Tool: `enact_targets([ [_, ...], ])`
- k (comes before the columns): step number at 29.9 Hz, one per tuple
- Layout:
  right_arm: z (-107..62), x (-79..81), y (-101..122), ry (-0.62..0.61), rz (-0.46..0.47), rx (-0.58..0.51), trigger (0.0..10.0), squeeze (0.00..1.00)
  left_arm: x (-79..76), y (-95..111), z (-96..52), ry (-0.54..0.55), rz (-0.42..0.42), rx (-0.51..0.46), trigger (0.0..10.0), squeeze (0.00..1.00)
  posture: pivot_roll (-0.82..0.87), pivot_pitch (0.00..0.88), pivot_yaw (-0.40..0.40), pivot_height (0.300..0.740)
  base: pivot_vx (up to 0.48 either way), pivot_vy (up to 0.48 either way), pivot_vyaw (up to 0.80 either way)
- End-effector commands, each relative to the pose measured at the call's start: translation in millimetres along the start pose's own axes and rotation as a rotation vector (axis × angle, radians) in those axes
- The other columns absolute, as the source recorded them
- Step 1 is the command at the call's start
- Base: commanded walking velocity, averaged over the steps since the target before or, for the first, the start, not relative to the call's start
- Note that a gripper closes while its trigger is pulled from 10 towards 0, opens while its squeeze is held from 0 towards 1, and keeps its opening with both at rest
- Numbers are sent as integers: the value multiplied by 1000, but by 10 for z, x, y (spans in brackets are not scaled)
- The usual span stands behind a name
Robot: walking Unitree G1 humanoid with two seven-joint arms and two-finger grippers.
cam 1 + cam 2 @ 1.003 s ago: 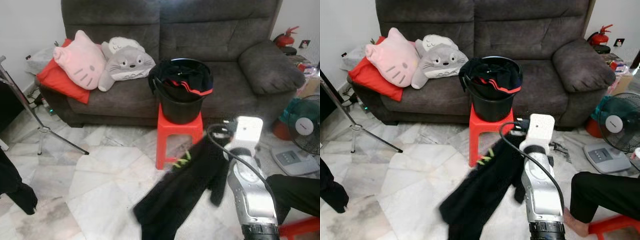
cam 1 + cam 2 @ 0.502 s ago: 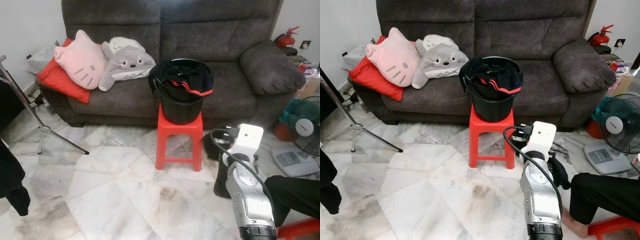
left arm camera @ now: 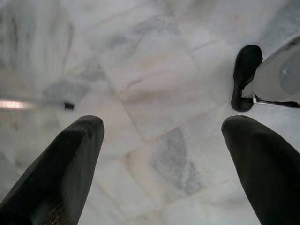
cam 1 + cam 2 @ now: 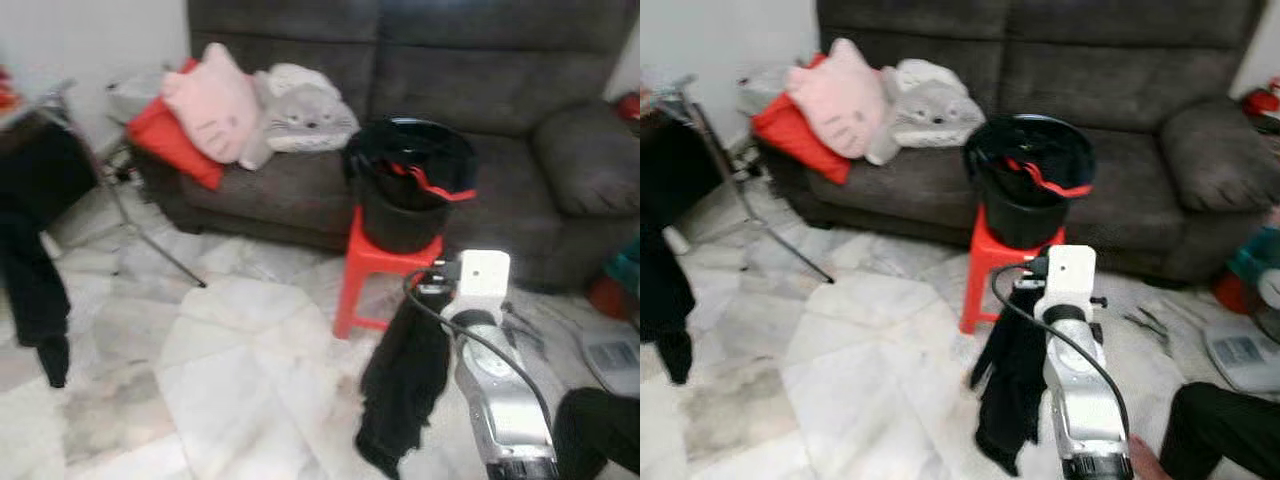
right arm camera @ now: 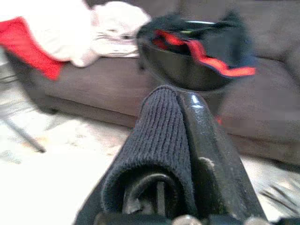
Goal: Hang hanger
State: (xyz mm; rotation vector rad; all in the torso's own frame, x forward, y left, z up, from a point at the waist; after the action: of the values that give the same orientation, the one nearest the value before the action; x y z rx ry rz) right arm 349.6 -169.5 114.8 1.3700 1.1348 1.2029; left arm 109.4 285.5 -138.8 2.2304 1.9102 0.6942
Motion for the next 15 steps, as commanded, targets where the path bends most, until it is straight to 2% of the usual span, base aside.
enact_targets([
  [1, -11, 34, 108, 18, 35, -44, 10000, 0, -1, -84, -15, 4, -13, 25, 10000, 0, -61, 0, 32, 716, 0, 0, 794],
  [7, -37, 94, 60, 55, 57, -30, 10000, 0, -22, -97, -16, -1, -15, 27, 10000, 0, -60, 0, 28, 716, 0, 0, 784],
  [15, -46, 183, 33, 113, 37, -20, 10000, 0, -60, -99, -15, -5, -23, 24, 10000, 0, -57, 0, 10, 716, 0, 0, 780],
])
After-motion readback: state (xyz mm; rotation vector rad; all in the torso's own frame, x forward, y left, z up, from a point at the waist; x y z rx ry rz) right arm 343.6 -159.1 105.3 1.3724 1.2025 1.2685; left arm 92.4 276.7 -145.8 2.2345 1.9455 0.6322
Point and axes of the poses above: a point about 5 cm out from each wrist's last joint towards the gripper, its own z axis pointing out of the wrist towards the gripper, its own y axis along the axis of the wrist's last joint, x = y × z, the point moved 5 cm from there along z, pointing out of the wrist towards the gripper, and after that the axes turned 11 degrees about z, right-handed, at the moved point
